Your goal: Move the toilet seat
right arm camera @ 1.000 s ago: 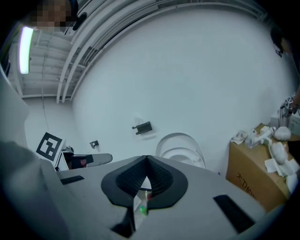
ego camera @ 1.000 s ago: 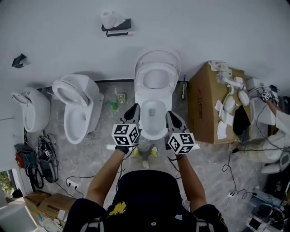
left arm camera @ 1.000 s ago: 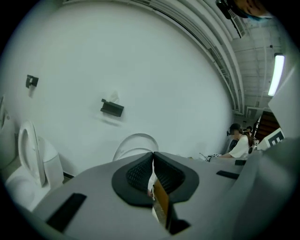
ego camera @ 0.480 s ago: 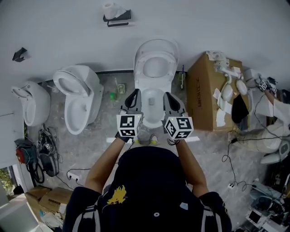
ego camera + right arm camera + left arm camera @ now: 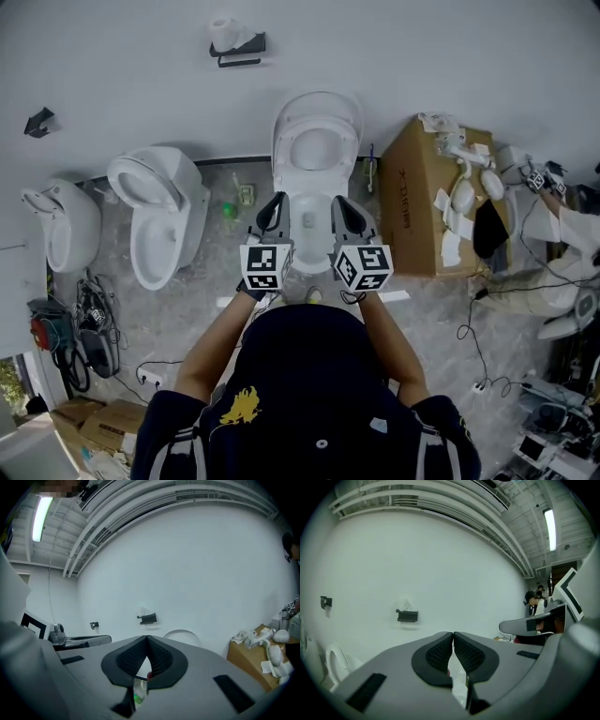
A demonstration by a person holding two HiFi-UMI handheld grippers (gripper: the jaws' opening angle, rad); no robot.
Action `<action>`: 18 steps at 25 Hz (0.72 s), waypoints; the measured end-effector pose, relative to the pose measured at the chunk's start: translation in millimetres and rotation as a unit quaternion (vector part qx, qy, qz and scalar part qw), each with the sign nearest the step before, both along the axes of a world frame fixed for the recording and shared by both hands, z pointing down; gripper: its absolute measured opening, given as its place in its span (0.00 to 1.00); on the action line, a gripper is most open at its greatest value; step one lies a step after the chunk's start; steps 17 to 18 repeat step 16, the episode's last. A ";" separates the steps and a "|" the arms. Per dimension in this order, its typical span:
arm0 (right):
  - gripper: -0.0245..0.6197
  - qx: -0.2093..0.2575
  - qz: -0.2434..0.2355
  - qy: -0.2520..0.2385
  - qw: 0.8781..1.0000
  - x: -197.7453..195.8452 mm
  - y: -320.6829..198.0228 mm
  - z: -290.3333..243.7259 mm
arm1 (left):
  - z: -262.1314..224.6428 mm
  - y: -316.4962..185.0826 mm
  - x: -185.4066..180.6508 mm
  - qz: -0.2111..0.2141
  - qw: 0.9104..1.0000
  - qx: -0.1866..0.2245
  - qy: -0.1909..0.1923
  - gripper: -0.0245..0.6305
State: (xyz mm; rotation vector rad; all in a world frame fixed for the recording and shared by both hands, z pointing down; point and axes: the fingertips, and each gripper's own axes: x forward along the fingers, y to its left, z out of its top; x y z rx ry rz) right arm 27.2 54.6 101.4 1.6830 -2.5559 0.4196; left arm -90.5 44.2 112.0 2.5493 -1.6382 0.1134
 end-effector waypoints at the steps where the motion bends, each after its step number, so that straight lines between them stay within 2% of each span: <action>1: 0.08 0.000 0.000 0.002 1.000 -0.2 0.4 0.0 | 0.1 0.0 1.5 0.003 1.000 -0.001 -0.001 0.08; 18: 0.08 -0.026 0.007 0.029 0.999 2.7 24.9 13.6 | 26.8 22.0 25.1 0.060 0.998 -0.028 -0.003 0.08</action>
